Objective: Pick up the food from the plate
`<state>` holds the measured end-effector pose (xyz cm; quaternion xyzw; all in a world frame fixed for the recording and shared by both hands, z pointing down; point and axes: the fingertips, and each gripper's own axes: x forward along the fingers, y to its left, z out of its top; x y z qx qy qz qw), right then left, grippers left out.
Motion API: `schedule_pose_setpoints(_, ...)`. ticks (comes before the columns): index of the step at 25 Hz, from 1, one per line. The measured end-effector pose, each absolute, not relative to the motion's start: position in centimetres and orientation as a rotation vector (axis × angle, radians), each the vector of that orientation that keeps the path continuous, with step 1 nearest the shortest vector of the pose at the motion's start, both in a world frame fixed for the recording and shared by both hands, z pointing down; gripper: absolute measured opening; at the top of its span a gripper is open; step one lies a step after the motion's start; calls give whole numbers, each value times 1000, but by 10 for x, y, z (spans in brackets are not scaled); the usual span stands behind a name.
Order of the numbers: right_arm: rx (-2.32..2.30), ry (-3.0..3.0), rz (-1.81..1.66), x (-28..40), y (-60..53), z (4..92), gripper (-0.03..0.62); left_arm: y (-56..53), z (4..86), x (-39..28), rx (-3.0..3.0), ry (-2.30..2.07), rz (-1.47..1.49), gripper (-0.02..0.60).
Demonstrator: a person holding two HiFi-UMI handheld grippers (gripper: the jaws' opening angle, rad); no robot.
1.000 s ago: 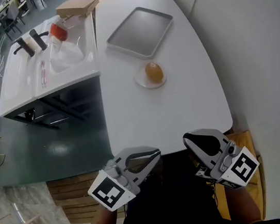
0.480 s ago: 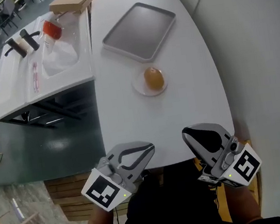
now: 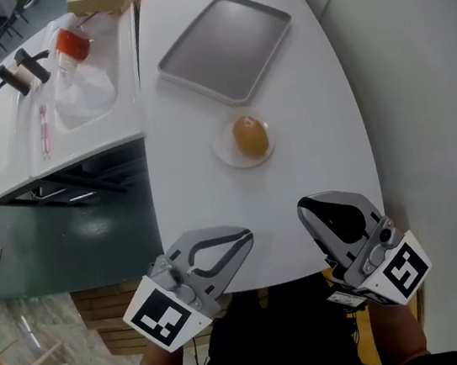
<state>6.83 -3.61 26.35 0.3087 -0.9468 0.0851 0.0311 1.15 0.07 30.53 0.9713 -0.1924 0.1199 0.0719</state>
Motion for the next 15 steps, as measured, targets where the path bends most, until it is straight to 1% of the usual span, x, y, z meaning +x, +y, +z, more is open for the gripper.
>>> schedule_pose_setpoints(15, 947, -2887, 321, 69, -99, 308, 2, -60, 341, 25, 2902, -548, 382, 8)
